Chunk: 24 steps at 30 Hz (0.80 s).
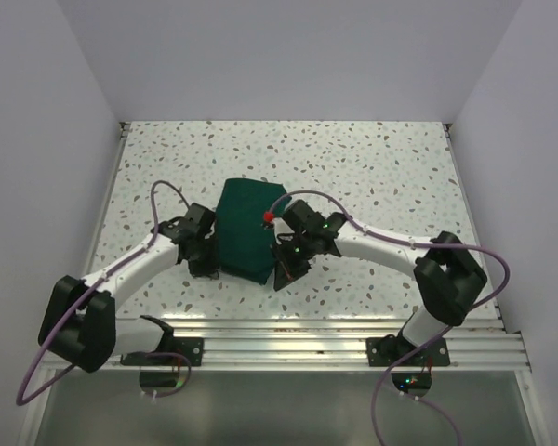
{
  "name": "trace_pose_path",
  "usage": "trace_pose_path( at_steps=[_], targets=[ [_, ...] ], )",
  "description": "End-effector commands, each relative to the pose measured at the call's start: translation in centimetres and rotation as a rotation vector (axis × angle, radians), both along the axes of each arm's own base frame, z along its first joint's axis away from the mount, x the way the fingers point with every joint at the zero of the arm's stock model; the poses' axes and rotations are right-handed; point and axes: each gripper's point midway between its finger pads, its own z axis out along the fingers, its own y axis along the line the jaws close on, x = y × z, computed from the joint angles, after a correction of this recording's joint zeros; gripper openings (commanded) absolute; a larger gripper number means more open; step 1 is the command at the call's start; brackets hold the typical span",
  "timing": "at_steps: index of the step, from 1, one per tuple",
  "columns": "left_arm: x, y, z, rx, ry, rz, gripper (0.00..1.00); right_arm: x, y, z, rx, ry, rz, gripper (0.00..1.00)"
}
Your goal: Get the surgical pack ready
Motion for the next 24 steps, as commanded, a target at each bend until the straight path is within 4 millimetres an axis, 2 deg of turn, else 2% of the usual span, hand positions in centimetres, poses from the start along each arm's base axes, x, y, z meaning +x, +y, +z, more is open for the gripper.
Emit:
trace_pose_path(
  at_steps=[1, 4, 6, 8, 12, 17, 20, 23, 24],
  targets=[
    [2.7, 0.3, -0.4, 0.034, -0.057, 0.025, 0.00, 0.3, 2.7, 0.0, -0.001, -0.071, 0.020, 0.00],
    [3.0, 0.0, -1.7, 0.045, -0.008, -0.001, 0.00, -0.7, 4.8, -0.2, 0.005, -0.076, 0.055, 0.00],
    [3.7, 0.2, -2.5, 0.070, -0.010, 0.001, 0.00, -0.5, 6.1, -0.8, 0.001, -0.099, 0.058, 0.00],
    [4.2, 0.4, -2.9, 0.069, -0.008, 0.013, 0.00, -0.5, 6.8, -2.4, -0.032, -0.100, 0.074, 0.00],
    [6.3, -0.2, -3.1, 0.070, -0.030, 0.012, 0.00, 1.4, 7.8, -3.5, -0.063, -0.164, 0.055, 0.00],
    [8.6, -1.2, -3.2, 0.068, -0.038, -0.009, 0.00, 4.9, 7.0, -5.4, -0.193, -0.257, -0.008, 0.00],
    [10.3, -1.9, -3.0, 0.057, -0.048, -0.019, 0.00, 7.5, 6.7, -5.3, -0.211, -0.282, -0.065, 0.00],
    [11.5, -2.4, -3.1, 0.051, -0.051, -0.025, 0.00, 9.1, 6.0, -5.8, -0.232, -0.258, -0.089, 0.00],
    [11.7, -2.5, -3.1, 0.050, -0.049, -0.029, 0.00, 10.7, 5.7, -5.5, -0.226, -0.258, -0.120, 0.00]
  ],
)
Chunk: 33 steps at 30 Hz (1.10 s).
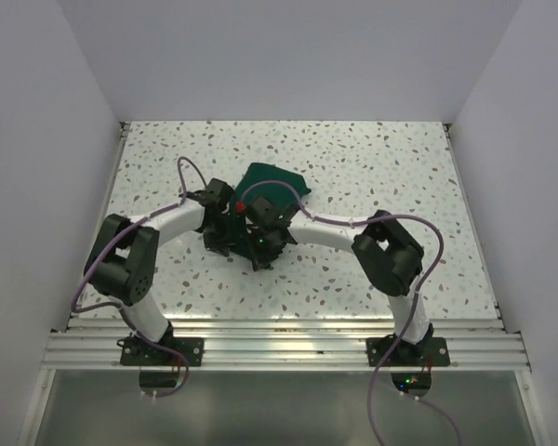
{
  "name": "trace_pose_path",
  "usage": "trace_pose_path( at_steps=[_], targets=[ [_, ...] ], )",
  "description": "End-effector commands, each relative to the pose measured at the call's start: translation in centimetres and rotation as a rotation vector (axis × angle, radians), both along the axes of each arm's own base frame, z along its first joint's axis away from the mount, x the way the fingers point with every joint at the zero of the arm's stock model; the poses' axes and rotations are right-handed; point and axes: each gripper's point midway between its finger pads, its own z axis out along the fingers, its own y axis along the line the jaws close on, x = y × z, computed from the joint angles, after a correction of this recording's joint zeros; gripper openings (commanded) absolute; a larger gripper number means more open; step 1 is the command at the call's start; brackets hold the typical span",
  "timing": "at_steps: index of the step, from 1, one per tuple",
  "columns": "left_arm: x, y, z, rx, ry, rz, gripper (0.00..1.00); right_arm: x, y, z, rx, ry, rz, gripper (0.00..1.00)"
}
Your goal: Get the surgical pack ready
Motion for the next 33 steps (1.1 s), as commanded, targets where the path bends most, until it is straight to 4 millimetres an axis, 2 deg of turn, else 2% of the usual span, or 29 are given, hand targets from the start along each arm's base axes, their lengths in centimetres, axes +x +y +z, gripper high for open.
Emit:
trace_pose_path(
  at_steps=[1, 3, 6, 8, 10, 13, 14, 16, 17, 18, 19, 20, 21, 22, 23, 24, 27, 30, 33],
  targets=[
    [4.1, -1.0, 0.4, -0.032, -0.099, -0.014, 0.00, 4.7, -1.3, 0.2, -0.032, -0.039, -0.075, 0.00],
    [5.4, -1.3, 0.3, -0.037, -0.106, -0.018, 0.00, 6.5, -1.8, 0.4, -0.017, -0.034, -0.098, 0.00],
    [7.4, -1.6, 0.8, -0.054, -0.127, -0.033, 0.00, 8.1, -2.1, 0.7, -0.008, -0.040, -0.096, 0.00],
    [8.7, -1.6, 1.3, -0.049, -0.147, -0.035, 0.00, 8.1, -2.4, 0.2, -0.035, -0.038, -0.064, 0.00],
    [8.9, -1.5, 1.7, -0.057, -0.147, -0.038, 0.00, 7.9, -2.1, 0.6, -0.018, -0.032, -0.040, 0.00],
    [7.9, -1.8, 2.9, -0.097, -0.160, -0.037, 0.03, 6.8, -2.1, 2.0, 0.019, -0.023, -0.028, 0.00],
    [6.6, -1.7, 3.5, -0.118, -0.164, -0.033, 0.12, 6.5, -2.1, 3.7, 0.043, -0.038, -0.035, 0.00],
    [5.1, -1.8, 4.4, -0.158, -0.176, -0.010, 0.17, 4.8, -2.6, 4.8, 0.053, -0.028, -0.033, 0.00],
    [3.4, -1.6, 5.4, -0.191, -0.197, -0.006, 0.20, 4.3, -2.9, 5.6, 0.062, -0.032, -0.034, 0.00],
    [2.7, -1.7, 6.0, -0.213, -0.208, 0.014, 0.22, 3.1, -3.5, 7.2, 0.082, -0.046, -0.030, 0.01],
    [1.9, -1.5, 6.5, -0.228, -0.223, 0.022, 0.26, 2.5, -4.1, 7.8, 0.083, -0.045, -0.037, 0.02],
    [0.6, -1.5, 7.7, -0.266, -0.259, 0.028, 0.35, 1.7, -5.3, 7.5, 0.065, -0.030, -0.054, 0.05],
    [0.1, -1.3, 8.4, -0.277, -0.283, 0.030, 0.42, 1.6, -6.1, 8.8, 0.070, -0.062, -0.074, 0.08],
    [-0.3, -1.1, 8.8, -0.284, -0.304, 0.036, 0.71, 1.3, -7.2, 8.9, 0.044, -0.062, -0.093, 0.21],
    [-1.0, -0.9, 9.8, -0.301, -0.346, 0.035, 0.99, 1.3, -8.0, 8.7, 0.024, -0.063, -0.118, 0.30],
    [-1.1, -0.9, 10.3, -0.310, -0.374, 0.034, 1.00, 1.6, -9.4, 8.1, -0.017, -0.076, -0.148, 0.43],
    [-1.6, -0.8, 11.2, -0.334, -0.415, 0.036, 1.00, 2.3, -12.2, 6.7, -0.121, -0.091, -0.228, 0.99],
    [-1.8, -0.7, 11.4, -0.352, -0.438, 0.060, 1.00, 2.0, -14.4, 4.9, -0.183, -0.037, -0.315, 0.99],
    [-2.3, -0.9, 11.5, -0.399, -0.466, 0.084, 1.00, 1.2, -15.1, 3.9, -0.147, 0.010, -0.364, 0.99]
  ],
)
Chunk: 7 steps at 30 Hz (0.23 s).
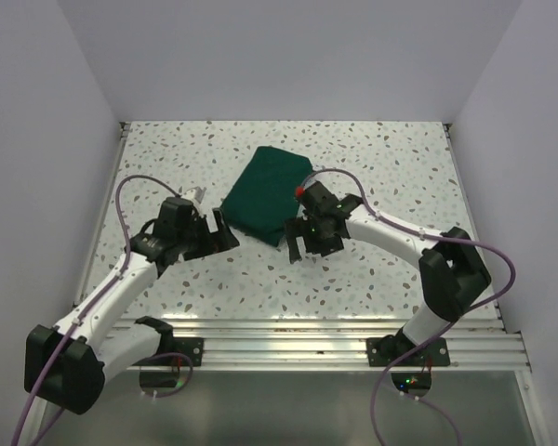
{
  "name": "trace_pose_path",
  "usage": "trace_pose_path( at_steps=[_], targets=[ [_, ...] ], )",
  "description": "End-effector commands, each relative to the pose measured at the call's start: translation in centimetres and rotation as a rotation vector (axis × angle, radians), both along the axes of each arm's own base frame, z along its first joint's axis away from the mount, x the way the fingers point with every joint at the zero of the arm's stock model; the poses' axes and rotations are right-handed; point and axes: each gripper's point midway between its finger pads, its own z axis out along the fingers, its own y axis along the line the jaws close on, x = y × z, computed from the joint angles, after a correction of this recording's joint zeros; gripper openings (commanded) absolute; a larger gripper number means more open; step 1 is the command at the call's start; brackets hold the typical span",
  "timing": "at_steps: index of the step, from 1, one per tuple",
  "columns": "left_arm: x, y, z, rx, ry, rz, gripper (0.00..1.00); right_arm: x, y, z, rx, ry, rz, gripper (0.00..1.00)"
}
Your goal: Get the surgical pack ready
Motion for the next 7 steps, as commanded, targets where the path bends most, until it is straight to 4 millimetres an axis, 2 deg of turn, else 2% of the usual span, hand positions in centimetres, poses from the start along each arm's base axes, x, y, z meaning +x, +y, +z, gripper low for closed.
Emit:
trace_pose_path(
  at_steps=[1, 2, 4, 7],
  targets=[
    [0.0, -0.6, 0.6, -0.088, -0.043, 0.037, 1.00, -0.9, -1.6, -1.4, -0.008, 0.044, -0.098, 0.99],
    [-0.4, -0.7, 0.3, -0.110, -0.047, 0.040, 1.00, -1.7, -2.1, -1.6, 0.007, 0.043, -0.105, 0.99],
    [-1.2, -0.9, -0.2, -0.153, -0.039, 0.053, 1.00, -1.7, -1.8, -1.1, 0.077, 0.020, -0.114, 0.99],
    [-1.8, -1.0, -0.2, -0.205, -0.065, 0.075, 1.00, -1.7, -3.6, -0.7, 0.069, -0.040, -0.161, 0.99]
  ],
)
